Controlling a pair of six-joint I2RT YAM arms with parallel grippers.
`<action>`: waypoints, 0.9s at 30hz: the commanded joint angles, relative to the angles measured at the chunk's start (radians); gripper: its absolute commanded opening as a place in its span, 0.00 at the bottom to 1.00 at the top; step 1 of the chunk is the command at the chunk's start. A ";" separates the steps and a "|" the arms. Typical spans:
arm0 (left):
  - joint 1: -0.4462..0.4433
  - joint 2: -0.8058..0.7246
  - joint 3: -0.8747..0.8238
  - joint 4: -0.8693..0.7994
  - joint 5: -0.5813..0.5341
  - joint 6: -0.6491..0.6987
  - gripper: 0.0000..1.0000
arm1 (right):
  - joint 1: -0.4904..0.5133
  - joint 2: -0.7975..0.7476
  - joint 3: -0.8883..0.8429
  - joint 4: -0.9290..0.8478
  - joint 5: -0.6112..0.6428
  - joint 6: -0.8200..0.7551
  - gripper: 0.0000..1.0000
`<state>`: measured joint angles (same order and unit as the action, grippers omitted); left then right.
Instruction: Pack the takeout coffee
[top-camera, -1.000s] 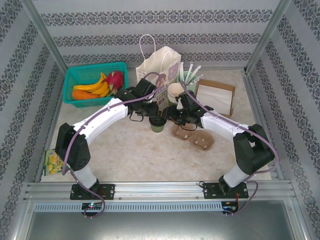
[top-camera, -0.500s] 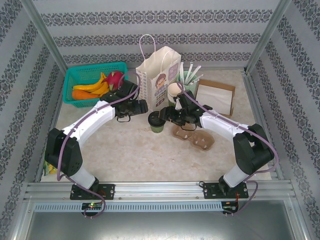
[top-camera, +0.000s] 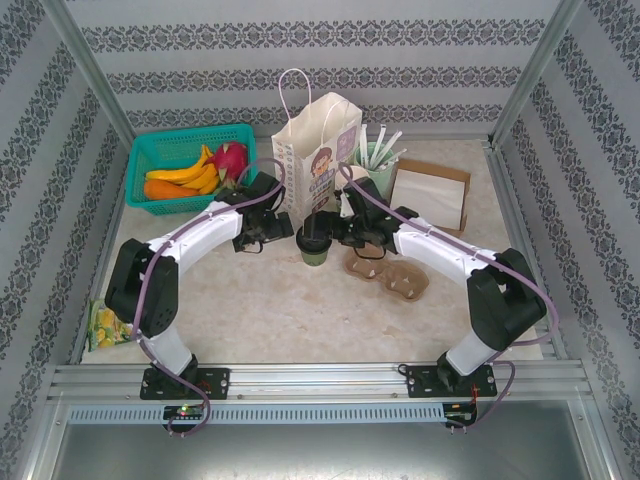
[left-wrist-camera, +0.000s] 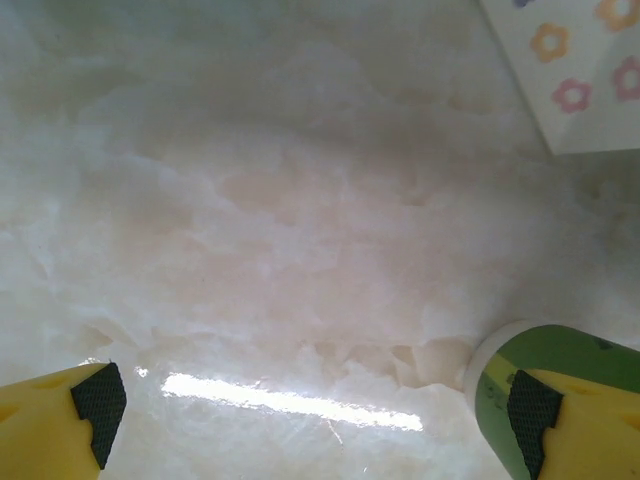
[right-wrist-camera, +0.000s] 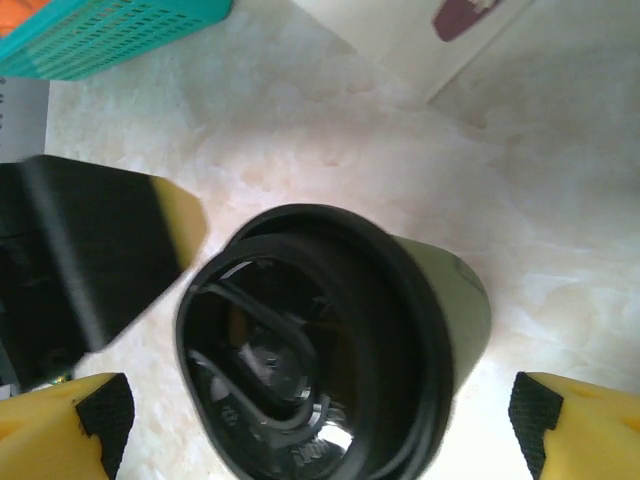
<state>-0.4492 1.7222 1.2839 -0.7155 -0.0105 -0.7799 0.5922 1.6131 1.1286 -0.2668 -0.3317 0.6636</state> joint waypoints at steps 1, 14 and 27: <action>0.018 0.020 -0.011 -0.022 0.020 -0.030 1.00 | 0.023 0.044 0.056 -0.058 0.070 -0.062 0.98; 0.017 0.035 -0.011 -0.016 0.044 -0.021 1.00 | 0.086 0.132 0.174 -0.194 0.176 -0.129 0.98; 0.017 0.043 -0.005 -0.012 0.061 -0.009 1.00 | 0.092 0.218 0.152 -0.275 0.198 -0.112 0.72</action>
<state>-0.4427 1.7515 1.2819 -0.7158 0.0414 -0.7906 0.6708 1.7638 1.2987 -0.4309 -0.1722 0.5606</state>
